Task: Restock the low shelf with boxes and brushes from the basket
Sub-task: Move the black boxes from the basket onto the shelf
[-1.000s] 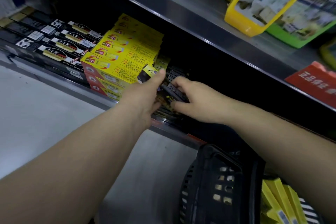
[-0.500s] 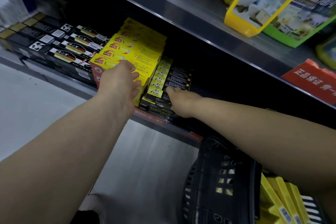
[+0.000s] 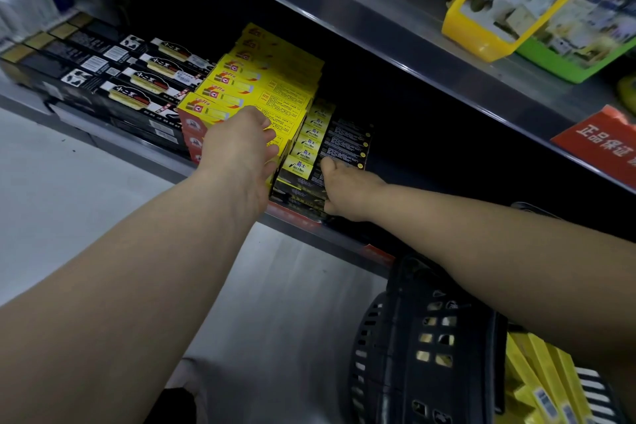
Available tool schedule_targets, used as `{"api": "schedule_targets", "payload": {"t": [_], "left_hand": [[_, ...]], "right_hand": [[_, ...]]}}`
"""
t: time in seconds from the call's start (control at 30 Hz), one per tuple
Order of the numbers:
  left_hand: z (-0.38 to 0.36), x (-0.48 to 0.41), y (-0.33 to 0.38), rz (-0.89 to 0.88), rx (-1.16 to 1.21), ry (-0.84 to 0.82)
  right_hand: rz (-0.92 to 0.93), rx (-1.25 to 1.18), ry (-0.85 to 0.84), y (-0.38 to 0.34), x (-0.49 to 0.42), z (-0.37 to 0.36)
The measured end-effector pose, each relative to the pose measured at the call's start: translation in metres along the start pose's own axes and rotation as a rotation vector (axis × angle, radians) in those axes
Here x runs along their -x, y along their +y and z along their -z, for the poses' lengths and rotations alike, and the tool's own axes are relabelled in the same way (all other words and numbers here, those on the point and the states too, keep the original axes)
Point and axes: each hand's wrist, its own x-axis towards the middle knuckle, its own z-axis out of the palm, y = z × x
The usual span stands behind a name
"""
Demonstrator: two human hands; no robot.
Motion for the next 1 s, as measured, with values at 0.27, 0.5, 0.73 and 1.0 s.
{"api": "schedule_targets", "payload": {"t": [0.27,0.5,0.73,1.0], "left_hand": [[-0.001,0.007,0.0,-0.014,-0.018,-0.017],[-0.012,0.03,-0.015,-0.162,-0.378,-0.201],[-0.029,0.059,-0.05,-0.607,-0.927,-0.501],[-0.065,0.111,-0.085,-1.11,-1.147,-0.762]], "right_hand": [[0.014,-0.03,0.006,0.003,-0.001,0.002],[0.011,0.059,0.007,0.014,0.02,0.031],[0.041,-0.589,0.331,0.048,0.134,0.054],[-0.18,-1.189,0.596,0.102,0.247,-0.025]]}}
